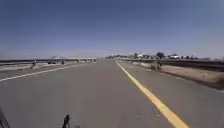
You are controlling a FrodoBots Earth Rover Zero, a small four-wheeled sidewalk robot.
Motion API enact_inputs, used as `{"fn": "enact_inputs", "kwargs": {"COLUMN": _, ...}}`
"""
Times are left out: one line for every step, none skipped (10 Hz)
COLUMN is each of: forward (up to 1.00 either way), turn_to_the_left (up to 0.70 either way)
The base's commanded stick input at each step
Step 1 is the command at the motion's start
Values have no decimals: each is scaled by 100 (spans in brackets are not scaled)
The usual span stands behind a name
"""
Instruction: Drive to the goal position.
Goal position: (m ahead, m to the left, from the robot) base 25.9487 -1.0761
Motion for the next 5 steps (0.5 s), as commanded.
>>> {"fn": "enact_inputs", "kwargs": {"forward": 100, "turn_to_the_left": 0}}
{"fn": "enact_inputs", "kwargs": {"forward": 100, "turn_to_the_left": 0}}
{"fn": "enact_inputs", "kwargs": {"forward": 100, "turn_to_the_left": 0}}
{"fn": "enact_inputs", "kwargs": {"forward": 100, "turn_to_the_left": 0}}
{"fn": "enact_inputs", "kwargs": {"forward": 100, "turn_to_the_left": 0}}
